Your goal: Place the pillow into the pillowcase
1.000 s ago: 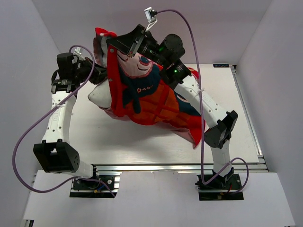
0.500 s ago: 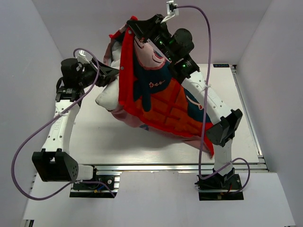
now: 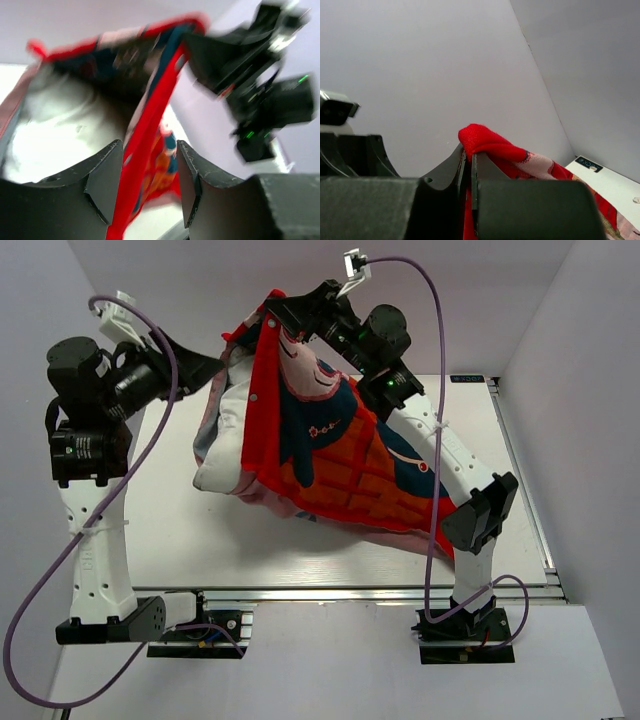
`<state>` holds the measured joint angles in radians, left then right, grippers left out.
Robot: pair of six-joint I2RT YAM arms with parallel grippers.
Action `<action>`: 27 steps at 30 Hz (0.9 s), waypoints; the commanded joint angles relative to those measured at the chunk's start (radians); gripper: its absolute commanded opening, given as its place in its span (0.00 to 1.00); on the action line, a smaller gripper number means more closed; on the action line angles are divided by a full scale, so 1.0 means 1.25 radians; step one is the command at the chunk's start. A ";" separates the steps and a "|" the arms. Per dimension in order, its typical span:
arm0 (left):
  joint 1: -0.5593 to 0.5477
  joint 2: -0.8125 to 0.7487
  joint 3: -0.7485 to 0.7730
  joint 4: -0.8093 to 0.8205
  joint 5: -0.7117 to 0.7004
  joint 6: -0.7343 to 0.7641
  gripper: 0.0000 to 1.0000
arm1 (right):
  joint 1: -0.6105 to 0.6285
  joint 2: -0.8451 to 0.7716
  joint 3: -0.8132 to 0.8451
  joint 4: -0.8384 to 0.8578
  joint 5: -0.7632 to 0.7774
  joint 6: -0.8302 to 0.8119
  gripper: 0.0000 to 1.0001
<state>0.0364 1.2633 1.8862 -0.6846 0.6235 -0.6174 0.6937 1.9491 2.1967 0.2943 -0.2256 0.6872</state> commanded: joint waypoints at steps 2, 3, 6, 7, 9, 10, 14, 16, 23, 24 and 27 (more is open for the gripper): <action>0.000 -0.038 -0.077 -0.196 0.009 0.145 0.58 | -0.019 -0.071 0.047 0.118 -0.005 0.037 0.00; 0.000 -0.053 -0.105 -0.196 0.017 0.166 0.58 | -0.021 -0.070 0.053 0.117 -0.010 0.043 0.00; 0.000 -0.097 -0.218 -0.166 0.034 0.177 0.57 | -0.022 -0.070 0.053 0.112 -0.012 0.052 0.00; 0.000 -0.106 -0.242 -0.153 0.037 0.176 0.57 | -0.024 -0.071 0.053 0.112 -0.010 0.054 0.00; 0.000 -0.123 -0.290 -0.120 0.040 0.168 0.57 | -0.022 -0.070 0.055 0.109 -0.012 0.058 0.00; -0.001 -0.126 -0.301 -0.109 0.048 0.163 0.56 | -0.022 -0.070 0.059 0.105 -0.012 0.058 0.00; -0.001 -0.132 -0.338 -0.075 0.063 0.149 0.56 | -0.022 -0.067 0.061 0.098 -0.017 0.063 0.00; -0.001 -0.132 -0.355 -0.056 0.066 0.144 0.55 | -0.022 -0.066 0.064 0.096 -0.022 0.064 0.00; -0.046 -0.127 -0.368 -0.001 0.094 0.125 0.52 | -0.022 -0.065 0.061 0.084 -0.028 0.070 0.00; -0.050 -0.129 -0.370 -0.002 0.104 0.128 0.52 | -0.022 -0.063 0.063 0.082 -0.026 0.068 0.00; -0.056 -0.148 -0.384 -0.011 0.122 0.145 0.52 | -0.022 -0.057 0.071 0.082 -0.023 0.065 0.00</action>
<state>-0.0223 1.1278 1.4212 -0.7132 0.7288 -0.4595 0.6689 1.9419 2.2032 0.2836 -0.2687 0.7567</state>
